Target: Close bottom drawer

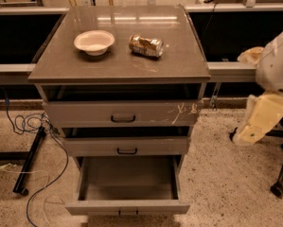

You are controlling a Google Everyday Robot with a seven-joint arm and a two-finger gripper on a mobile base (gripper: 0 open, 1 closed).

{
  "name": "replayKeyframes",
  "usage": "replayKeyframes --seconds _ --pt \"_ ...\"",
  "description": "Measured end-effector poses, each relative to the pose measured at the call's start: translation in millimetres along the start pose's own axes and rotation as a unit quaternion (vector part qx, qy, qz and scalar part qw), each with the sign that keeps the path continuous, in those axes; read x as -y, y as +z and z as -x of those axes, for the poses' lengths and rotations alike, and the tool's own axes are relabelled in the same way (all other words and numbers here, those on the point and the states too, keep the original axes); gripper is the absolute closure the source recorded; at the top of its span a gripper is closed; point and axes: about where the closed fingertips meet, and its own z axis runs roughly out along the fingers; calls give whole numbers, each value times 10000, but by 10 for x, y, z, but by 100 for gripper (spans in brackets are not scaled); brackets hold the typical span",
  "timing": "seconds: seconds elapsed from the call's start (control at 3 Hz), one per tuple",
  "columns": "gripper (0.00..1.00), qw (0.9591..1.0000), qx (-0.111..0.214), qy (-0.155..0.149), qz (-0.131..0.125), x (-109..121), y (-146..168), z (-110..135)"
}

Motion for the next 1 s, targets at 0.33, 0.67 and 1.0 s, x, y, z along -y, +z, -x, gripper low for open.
replayKeyframes --seconds 0.33,0.67,1.0 --pt "0 9988 465 96 79 -217 366 -6" --pt "0 9968 747 202 190 -460 759 -75" --pt "0 9968 747 202 190 -460 759 -75"
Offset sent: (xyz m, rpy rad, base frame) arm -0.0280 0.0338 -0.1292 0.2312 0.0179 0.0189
